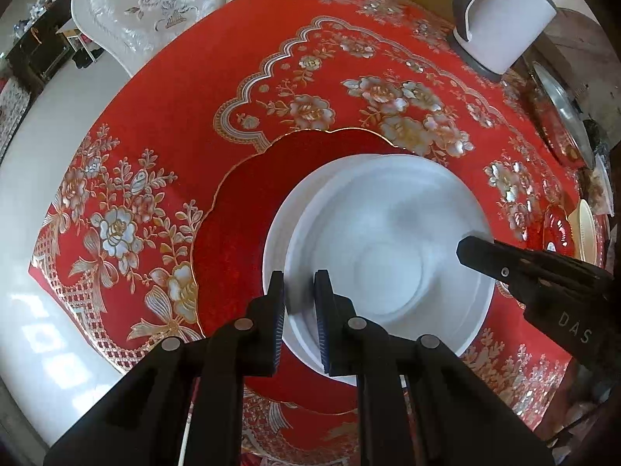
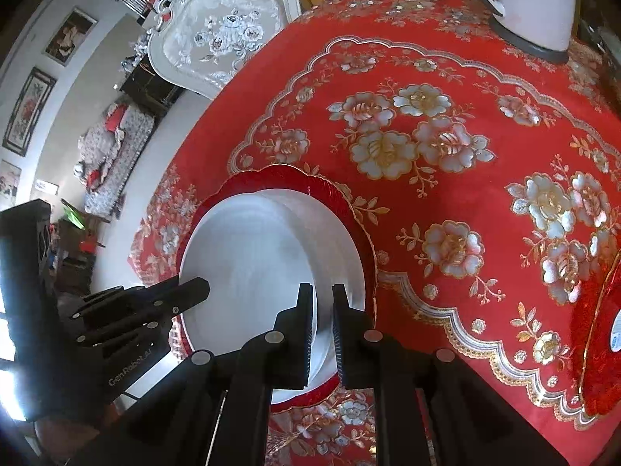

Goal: Organize plates and bowls
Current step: 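Lower the white bowl onto the white plate and open both grippers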

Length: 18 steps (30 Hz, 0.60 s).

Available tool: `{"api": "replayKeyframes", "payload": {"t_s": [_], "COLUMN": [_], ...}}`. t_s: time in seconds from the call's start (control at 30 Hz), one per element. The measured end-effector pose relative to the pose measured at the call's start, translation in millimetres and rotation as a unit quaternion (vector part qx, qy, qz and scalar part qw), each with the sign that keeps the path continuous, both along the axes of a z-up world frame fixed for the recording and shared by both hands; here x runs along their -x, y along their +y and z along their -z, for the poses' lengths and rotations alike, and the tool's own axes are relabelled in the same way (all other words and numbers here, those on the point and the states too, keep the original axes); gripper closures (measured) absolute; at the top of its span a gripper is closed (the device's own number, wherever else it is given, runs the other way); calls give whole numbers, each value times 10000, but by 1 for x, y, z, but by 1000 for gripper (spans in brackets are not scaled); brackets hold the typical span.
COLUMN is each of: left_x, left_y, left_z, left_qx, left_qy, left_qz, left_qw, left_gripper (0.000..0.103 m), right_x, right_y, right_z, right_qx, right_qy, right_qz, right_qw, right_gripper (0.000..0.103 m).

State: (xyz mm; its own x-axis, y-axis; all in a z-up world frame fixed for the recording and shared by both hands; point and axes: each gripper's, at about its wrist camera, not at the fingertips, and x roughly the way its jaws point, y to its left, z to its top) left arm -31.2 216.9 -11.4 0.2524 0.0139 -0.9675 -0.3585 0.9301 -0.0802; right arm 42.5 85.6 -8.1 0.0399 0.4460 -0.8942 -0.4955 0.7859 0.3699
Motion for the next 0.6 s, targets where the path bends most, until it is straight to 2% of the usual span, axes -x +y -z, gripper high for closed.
{"api": "replayKeyframes", "payload": {"t_s": [0.23,0.33,0.6], "left_x": [-1,-3,-4], "left_y": [1,2,-4], "left_z": [2,2,-12], "left_qx": [-240,-309,-326], "left_qy": [-50,-43,-218], "left_qz": [18,-12,-11], "left_qw": [9997,9995,9992], "left_gripper": [90,89,89], "right_x": [-1,-1,-1], "right_y": [1,-2,-18], "right_z": [-2,-5,-18], "right_qx": [3,19,-128], "right_qy": [-140,-196,-229], "right_qz": [11,39,118], "right_qw": [9999,9998,9996], "right_gripper": [91,85,82]}}
